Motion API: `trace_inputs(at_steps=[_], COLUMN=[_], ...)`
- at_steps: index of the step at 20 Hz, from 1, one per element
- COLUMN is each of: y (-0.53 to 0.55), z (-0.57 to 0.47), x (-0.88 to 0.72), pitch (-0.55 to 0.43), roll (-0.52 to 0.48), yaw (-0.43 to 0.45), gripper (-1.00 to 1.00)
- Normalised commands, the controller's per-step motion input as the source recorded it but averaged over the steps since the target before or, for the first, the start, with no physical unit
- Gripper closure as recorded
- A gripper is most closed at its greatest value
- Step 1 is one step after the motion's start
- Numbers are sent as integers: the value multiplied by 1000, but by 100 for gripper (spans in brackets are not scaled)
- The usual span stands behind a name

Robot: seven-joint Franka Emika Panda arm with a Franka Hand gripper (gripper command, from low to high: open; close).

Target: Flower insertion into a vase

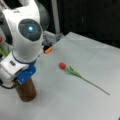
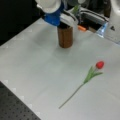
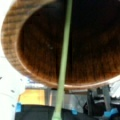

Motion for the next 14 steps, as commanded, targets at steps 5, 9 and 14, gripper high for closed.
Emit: trace_inputs(at_steps=[5, 9, 14], y=[140, 210, 261], z=[185, 210, 261], x=[326, 223, 148], pitch=[-199, -221, -256], roll=[34, 94, 192], yaw=[158, 127, 39], gripper=[-100, -100, -100])
